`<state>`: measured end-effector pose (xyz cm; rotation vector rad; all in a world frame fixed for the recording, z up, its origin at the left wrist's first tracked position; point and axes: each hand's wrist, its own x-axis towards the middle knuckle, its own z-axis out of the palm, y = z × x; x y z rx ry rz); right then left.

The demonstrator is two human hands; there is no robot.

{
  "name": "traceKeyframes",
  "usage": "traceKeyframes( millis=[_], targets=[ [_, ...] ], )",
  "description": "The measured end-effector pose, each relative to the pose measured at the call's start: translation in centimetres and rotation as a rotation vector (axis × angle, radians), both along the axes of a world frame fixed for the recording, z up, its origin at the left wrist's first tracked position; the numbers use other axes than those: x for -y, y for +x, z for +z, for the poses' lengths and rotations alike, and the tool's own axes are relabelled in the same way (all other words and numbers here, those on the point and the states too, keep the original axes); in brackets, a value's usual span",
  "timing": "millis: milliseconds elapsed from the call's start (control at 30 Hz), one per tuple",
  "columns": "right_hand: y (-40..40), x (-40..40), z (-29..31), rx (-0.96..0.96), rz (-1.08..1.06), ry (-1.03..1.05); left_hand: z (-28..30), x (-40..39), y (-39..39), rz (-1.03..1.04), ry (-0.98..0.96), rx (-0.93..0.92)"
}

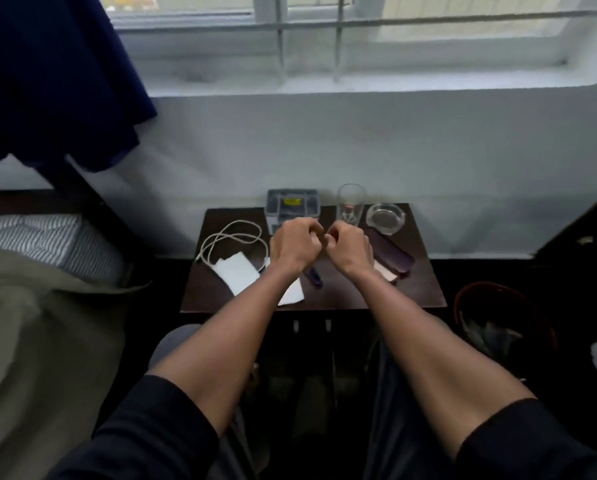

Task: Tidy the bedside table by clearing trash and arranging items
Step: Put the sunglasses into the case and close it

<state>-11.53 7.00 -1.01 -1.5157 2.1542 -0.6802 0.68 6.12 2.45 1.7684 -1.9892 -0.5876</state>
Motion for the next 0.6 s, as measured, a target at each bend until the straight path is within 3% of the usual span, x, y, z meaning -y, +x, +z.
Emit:
traceKeyframes(
  millis=[267, 600],
  targets=[
    [4.7, 4.0, -1.7, -0.097, 0.170, 0.185, -3.1, 2.6, 5.5, 0.066, 0.067, -0.001],
    [6.7, 6.4, -3.1, -0.201, 0.317, 0.250, -4.3, 5.7, 8.0, -0.064, 0.215, 0.235]
  ],
)
